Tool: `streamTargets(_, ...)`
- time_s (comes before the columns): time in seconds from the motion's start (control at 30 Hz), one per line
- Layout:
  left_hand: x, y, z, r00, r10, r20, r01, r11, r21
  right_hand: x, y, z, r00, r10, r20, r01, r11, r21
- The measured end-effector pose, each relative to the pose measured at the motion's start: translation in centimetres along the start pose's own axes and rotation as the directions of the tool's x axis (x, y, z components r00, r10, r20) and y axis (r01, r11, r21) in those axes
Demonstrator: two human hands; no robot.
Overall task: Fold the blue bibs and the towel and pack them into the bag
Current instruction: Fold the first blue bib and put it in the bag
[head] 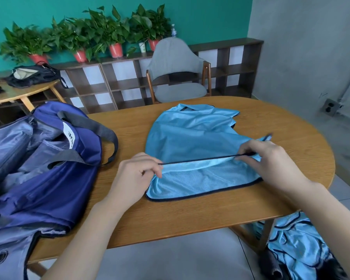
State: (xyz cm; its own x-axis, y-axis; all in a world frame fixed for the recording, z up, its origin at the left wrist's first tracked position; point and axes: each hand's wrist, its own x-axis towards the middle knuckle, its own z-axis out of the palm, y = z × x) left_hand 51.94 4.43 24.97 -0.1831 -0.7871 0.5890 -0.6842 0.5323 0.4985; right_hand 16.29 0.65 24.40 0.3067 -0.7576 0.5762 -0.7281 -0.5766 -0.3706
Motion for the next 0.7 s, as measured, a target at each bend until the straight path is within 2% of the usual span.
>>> streamTargets(0.1, -1.0, -0.8, 0.0, 0.987, 0.092, 0.136, -0.103, 0.992, 0.079, -1.2, 0.5, -1.3, 0.996, -0.087, -0.003, 0.086, 0.989, -0.117)
streamTargets(0.17, -1.5, -1.0, 0.0, 0.975, 0.106, 0.196, -0.132, 0.983, 0.128, -2.0, 1.1, -1.7, 0.987, -0.14, 0.073, 0.152, 0.967, -0.206)
streamTargets(0.23, -2.1, -0.7, 0.0, 0.969, 0.088, 0.232, -0.125, 0.981, 0.148, -3.0, 1.9, -1.8, 0.982, -0.133, 0.137, 0.162, 0.961, -0.226)
streamTargets(0.3, -2.9, 0.1, 0.0, 0.965, 0.038, 0.259, -0.077, 0.986, 0.145, -4.1, 2.1, -1.7, 0.976, -0.097, 0.196, 0.13, 0.977, -0.167)
streamTargets(0.37, -3.5, 1.1, -0.1, 0.964, 0.006, 0.266, -0.039, 0.992, 0.122, -4.9, 1.7, -2.3, 0.968, -0.026, 0.25, 0.04, 0.998, -0.049)
streamTargets(0.43, -3.8, 1.7, -0.2, 0.96, -0.03, 0.28, -0.003, 0.993, 0.119, -5.0, 1.4, -2.6, 0.951, 0.039, 0.305, -0.037, 0.999, -0.011)
streamTargets(0.53, -4.1, 1.8, -0.1, 0.947, -0.083, 0.31, 0.03, 0.985, 0.17, -5.1, 1.3, -2.5, 0.957, 0.035, 0.288, -0.032, 0.999, -0.015)
streamTargets(0.7, -3.9, 1.8, 0.4, 0.959, -0.071, 0.275, 0.013, 0.978, 0.206, -4.8, 0.9, -1.6, 0.985, -0.018, 0.172, 0.018, 1.0, 0.004)
